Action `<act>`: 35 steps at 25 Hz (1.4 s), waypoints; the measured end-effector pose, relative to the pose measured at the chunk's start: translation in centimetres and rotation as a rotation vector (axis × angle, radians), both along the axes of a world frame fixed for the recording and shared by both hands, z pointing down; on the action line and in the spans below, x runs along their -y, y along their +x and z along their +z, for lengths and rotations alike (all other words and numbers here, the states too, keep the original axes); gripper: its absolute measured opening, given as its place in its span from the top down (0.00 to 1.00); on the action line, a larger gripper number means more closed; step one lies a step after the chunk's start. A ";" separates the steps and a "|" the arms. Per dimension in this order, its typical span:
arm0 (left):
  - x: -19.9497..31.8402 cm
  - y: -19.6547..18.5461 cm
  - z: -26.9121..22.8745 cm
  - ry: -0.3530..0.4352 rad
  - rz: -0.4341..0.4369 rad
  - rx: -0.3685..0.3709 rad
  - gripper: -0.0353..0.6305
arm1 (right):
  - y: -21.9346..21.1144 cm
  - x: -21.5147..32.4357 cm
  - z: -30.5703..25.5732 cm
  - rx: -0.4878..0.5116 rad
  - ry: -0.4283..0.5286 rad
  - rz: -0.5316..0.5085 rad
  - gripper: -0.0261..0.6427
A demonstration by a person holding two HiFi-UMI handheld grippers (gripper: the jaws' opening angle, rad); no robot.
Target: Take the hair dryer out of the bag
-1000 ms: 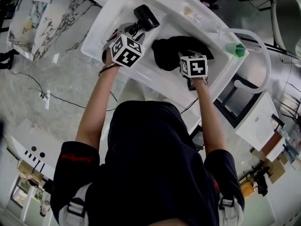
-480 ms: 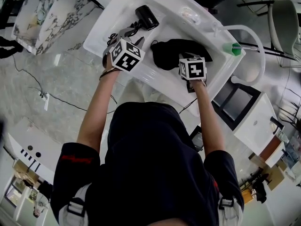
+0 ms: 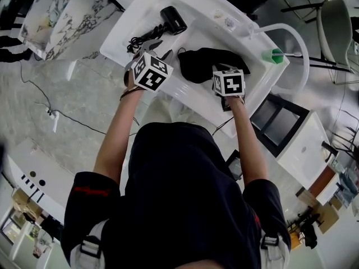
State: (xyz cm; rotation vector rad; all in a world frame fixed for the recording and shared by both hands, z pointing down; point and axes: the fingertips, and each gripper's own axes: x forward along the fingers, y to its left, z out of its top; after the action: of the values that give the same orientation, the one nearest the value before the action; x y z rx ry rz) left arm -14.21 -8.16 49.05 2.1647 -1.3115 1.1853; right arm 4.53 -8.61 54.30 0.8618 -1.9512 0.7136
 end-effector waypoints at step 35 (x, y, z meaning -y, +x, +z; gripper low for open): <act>-7.7 7.4 -4.8 0.130 -0.161 -0.151 0.77 | 3.2 -3.5 -6.1 0.161 0.159 -0.006 0.91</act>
State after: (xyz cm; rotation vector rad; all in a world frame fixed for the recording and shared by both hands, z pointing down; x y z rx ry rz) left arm -6.79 -0.45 44.24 2.1423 -1.5005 0.8802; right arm 7.78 -5.07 48.25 0.9174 -2.1762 0.6480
